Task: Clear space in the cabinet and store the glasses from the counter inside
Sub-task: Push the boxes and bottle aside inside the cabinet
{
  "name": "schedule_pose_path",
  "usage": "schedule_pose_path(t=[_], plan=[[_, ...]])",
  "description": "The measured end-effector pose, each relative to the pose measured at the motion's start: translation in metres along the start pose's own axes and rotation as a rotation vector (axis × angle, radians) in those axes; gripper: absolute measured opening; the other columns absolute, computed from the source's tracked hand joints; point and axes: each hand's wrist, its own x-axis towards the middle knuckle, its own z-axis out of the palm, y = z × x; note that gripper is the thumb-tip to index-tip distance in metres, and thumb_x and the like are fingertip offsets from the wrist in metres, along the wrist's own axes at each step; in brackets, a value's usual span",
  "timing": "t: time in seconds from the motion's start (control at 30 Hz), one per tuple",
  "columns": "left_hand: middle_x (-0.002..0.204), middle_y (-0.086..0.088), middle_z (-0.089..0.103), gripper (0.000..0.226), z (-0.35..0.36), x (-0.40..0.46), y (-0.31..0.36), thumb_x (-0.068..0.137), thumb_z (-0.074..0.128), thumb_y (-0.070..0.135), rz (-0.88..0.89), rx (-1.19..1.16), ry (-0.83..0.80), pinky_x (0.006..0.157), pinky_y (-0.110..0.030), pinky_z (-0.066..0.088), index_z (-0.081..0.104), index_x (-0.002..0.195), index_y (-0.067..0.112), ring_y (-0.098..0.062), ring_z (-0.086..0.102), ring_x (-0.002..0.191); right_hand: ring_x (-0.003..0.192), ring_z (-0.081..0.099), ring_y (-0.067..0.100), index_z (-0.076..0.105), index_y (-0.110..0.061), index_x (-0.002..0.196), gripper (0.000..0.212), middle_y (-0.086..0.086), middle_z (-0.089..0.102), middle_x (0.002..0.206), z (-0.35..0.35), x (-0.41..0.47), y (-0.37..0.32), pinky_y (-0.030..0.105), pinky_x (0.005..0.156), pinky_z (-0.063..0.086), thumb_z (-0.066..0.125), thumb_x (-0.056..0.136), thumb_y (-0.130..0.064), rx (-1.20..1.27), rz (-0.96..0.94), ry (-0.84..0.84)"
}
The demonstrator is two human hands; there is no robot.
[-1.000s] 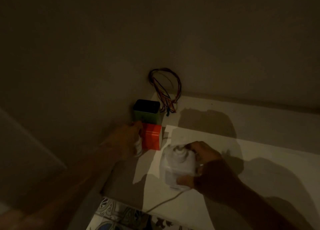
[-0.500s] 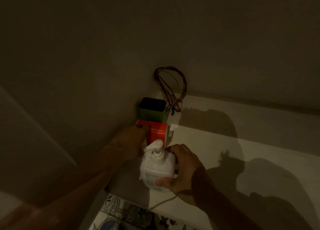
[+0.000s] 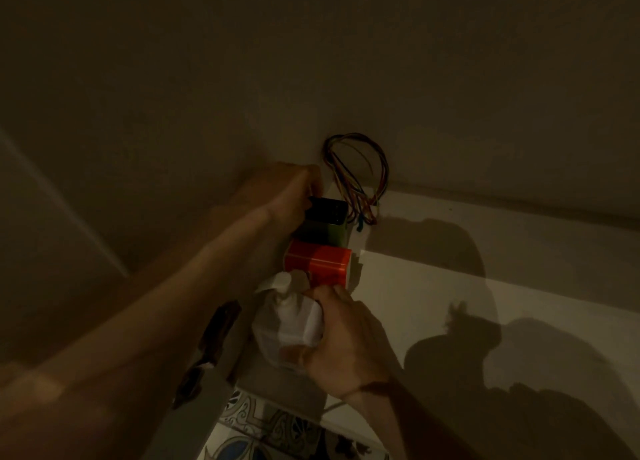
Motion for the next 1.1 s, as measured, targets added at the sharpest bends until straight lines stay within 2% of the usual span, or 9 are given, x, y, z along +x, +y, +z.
schedule_pose_path(t=[0.13, 0.33, 0.43, 0.53, 0.6, 0.73, 0.9, 1.0, 1.1], plan=[[0.123, -0.010, 0.057, 0.031, 0.013, 0.004, 0.008, 0.095, 0.063, 0.021, 0.021, -0.090, -0.009, 0.091, -0.036, 0.046, 0.056, 0.124, 0.012, -0.028, 0.056, 0.111, 0.121, 0.049, 0.014, 0.051, -0.032, 0.130, 0.071, -0.011, 0.045, 0.133, 0.018, 0.011, -0.006, 0.020, 0.095, 0.042, 0.087, 0.069, -0.039, 0.044, 0.004, 0.041], [0.118, -0.006, 0.060, 0.039, 0.024, -0.002, 0.017, 0.092, 0.063, 0.041, 0.110, -0.032, -0.012, 0.089, -0.045, 0.050, 0.056, 0.128, 0.027, -0.029, 0.059, 0.106, 0.134, 0.039, 0.020, 0.037, -0.028, 0.145, 0.085, -0.001, 0.037, 0.149, 0.036, 0.014, -0.009, 0.024, 0.104, 0.034, 0.082, 0.075, -0.042, 0.020, 0.024, 0.079], [0.134, -0.008, 0.054, 0.051, 0.033, -0.006, 0.026, 0.093, 0.060, 0.043, 0.131, 0.019, -0.041, 0.102, -0.041, 0.042, 0.049, 0.140, 0.026, -0.029, 0.049, 0.123, 0.141, 0.032, 0.021, 0.029, -0.024, 0.153, 0.092, 0.002, 0.031, 0.157, 0.037, 0.012, -0.006, 0.026, 0.112, 0.029, 0.078, 0.079, -0.046, 0.005, 0.032, 0.041], [0.146, -0.006, 0.046, 0.058, 0.044, -0.015, 0.038, 0.095, 0.056, 0.047, 0.182, 0.041, -0.040, 0.106, -0.034, 0.034, 0.040, 0.147, 0.025, -0.027, 0.040, 0.132, 0.131, 0.044, 0.018, 0.031, -0.035, 0.150, 0.096, -0.007, 0.040, 0.148, 0.019, 0.005, 0.002, 0.031, 0.103, 0.042, 0.076, 0.070, -0.063, 0.052, 0.051, 0.052], [0.150, -0.002, 0.042, 0.061, 0.053, -0.021, 0.049, 0.096, 0.051, 0.052, 0.206, 0.090, -0.039, 0.108, -0.036, 0.031, 0.035, 0.149, 0.028, -0.025, 0.036, 0.136, 0.120, 0.050, 0.013, 0.044, -0.041, 0.136, 0.077, -0.013, 0.050, 0.132, -0.007, -0.007, 0.017, 0.025, 0.094, 0.044, 0.058, 0.070, -0.076, -0.037, 0.075, 0.104], [0.163, 0.002, 0.024, 0.069, 0.067, -0.029, 0.076, 0.097, 0.037, 0.062, 0.181, 0.083, -0.103, 0.119, -0.036, 0.013, 0.022, 0.157, 0.031, -0.021, 0.019, 0.149, 0.112, 0.058, 0.019, 0.060, -0.026, 0.128, 0.065, -0.007, 0.059, 0.124, -0.067, -0.042, 0.065, 0.033, 0.095, 0.047, 0.055, 0.080, -0.070, -0.210, 0.104, 0.070], [0.167, 0.000, 0.009, 0.079, 0.077, -0.034, 0.118, 0.092, 0.019, 0.076, 0.146, 0.076, -0.159, 0.121, -0.042, 0.007, 0.012, 0.158, 0.034, -0.024, 0.006, 0.153, 0.143, 0.030, 0.028, 0.020, -0.022, 0.156, 0.079, 0.007, 0.028, 0.159, -0.144, -0.078, 0.111, 0.041, 0.112, 0.034, 0.041, 0.095, -0.067, -0.512, 0.447, 0.011], [0.168, 0.002, -0.004, 0.090, 0.085, -0.038, 0.145, 0.083, 0.007, 0.085, 0.164, 0.127, -0.203, 0.123, -0.047, -0.001, 0.001, 0.158, 0.038, -0.024, -0.007, 0.153, 0.151, 0.007, 0.034, 0.006, -0.022, 0.159, 0.088, 0.011, 0.007, 0.167, -0.179, -0.095, 0.117, 0.053, 0.119, 0.019, 0.033, 0.093, -0.073, -0.612, 0.502, -0.007], [0.167, 0.003, -0.010, 0.099, 0.089, -0.039, 0.170, 0.073, 0.001, 0.091, 0.174, 0.145, -0.219, 0.121, -0.049, -0.007, -0.004, 0.158, 0.039, -0.023, -0.012, 0.153, 0.152, -0.001, 0.035, -0.001, -0.025, 0.159, 0.092, 0.012, -0.002, 0.168, -0.208, -0.106, 0.116, 0.059, 0.119, 0.011, 0.028, 0.090, -0.078, -0.674, 0.527, -0.020]])
